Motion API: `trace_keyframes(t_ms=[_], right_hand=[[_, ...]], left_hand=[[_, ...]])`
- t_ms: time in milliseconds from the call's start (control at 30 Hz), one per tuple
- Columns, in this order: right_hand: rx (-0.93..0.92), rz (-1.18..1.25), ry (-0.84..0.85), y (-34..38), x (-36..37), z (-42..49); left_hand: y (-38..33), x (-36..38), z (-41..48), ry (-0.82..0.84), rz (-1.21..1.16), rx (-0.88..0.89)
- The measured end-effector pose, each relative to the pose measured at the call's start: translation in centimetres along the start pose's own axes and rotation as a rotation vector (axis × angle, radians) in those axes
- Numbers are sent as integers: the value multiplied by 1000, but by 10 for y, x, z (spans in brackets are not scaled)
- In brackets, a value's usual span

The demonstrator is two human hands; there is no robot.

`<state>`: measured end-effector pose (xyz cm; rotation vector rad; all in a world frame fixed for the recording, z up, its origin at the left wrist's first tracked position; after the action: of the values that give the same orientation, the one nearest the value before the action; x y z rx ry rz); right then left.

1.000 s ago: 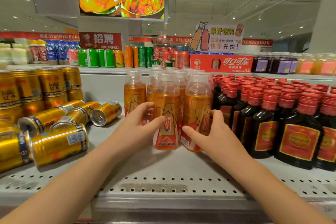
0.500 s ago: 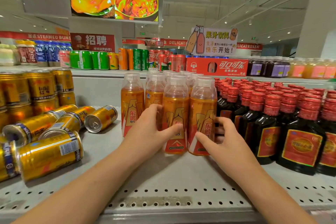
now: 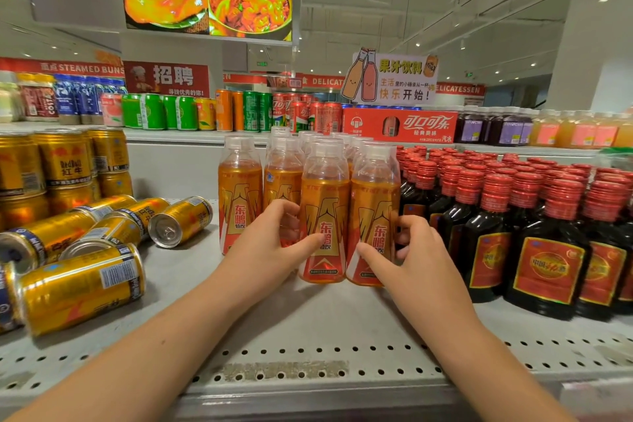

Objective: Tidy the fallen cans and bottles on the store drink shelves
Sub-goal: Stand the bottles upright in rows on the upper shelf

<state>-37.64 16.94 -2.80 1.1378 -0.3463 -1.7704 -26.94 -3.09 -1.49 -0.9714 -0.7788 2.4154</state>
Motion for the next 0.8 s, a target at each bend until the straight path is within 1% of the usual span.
trace_keyframes(t_ms=[233, 400, 533, 600, 700, 800], right_hand=[[37, 12, 28, 0, -1, -1], [64, 51, 85, 0, -5, -4], [64, 61, 126, 1, -6, -7], [53, 32, 112, 3, -8, -8], [-42, -63, 15, 9, -20, -14], [-211, -58, -43, 19, -32, -37]], left_hand=[[-3, -1, -4, 49, 3, 2], [3, -1, -11, 134, 103, -15], [4, 0, -13, 135, 109, -49], [1, -1, -14, 152, 110, -67], [-7, -6, -19, 204, 89, -120], [-18, -26, -37, 178, 89, -211]])
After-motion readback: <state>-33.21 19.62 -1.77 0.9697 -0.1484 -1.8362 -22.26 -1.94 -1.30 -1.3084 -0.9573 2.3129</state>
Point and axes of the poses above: each hand's wrist, its own z-axis towards the middle knuckle, its own x-axis out of the palm, y = z × x, the point moved 3 cm from there along z, towards the middle knuckle, and after that the axes turned 6 degrees about x, right-handed, at the moved point
